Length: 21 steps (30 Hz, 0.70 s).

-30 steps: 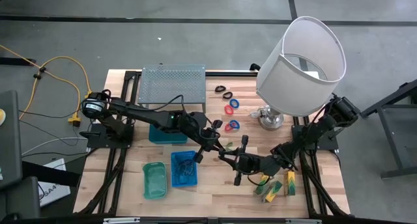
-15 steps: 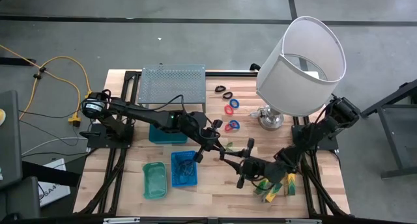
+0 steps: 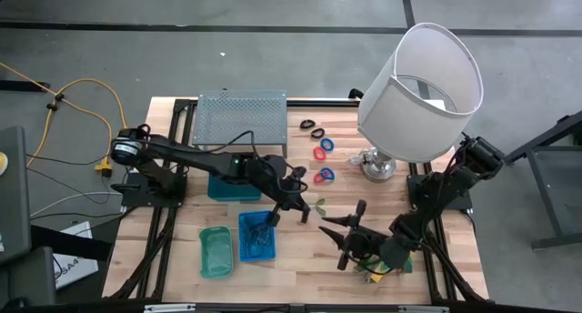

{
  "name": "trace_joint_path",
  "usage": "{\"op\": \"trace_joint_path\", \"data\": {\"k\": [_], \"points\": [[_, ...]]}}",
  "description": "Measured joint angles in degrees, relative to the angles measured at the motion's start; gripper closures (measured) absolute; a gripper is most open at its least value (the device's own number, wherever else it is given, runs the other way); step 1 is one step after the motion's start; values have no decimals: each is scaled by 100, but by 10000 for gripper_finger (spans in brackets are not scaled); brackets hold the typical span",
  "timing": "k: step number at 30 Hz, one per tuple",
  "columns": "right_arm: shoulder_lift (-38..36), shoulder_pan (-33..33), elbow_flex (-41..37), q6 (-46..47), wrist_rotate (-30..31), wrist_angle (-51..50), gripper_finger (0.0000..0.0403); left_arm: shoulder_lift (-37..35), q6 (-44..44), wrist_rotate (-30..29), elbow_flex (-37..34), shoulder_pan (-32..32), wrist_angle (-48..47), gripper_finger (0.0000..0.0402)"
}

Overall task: Pick & Place Office Desk Supplies
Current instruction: Put the black rubber band into the bottom blue bin

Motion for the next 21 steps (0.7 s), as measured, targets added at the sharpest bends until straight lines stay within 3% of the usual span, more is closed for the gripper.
{"op": "trace_joint_path", "data": {"k": [7,11,19,21], "points": [[0,-2,0,289,2,-394,305,-663,-553,-563,0,-262,-1533,400],[0,-19,0,303,3,-493,305,-1043,-1030,-587,0,-531,-2162,400],[0,-63,0,336,-6,-582,306,-1112,-1526,-619,-52,-1156,-2521,399],[0,-71,0,417,-7,-590,306,-994,-1694,-909,-183,-1266,-2396,399]]}}
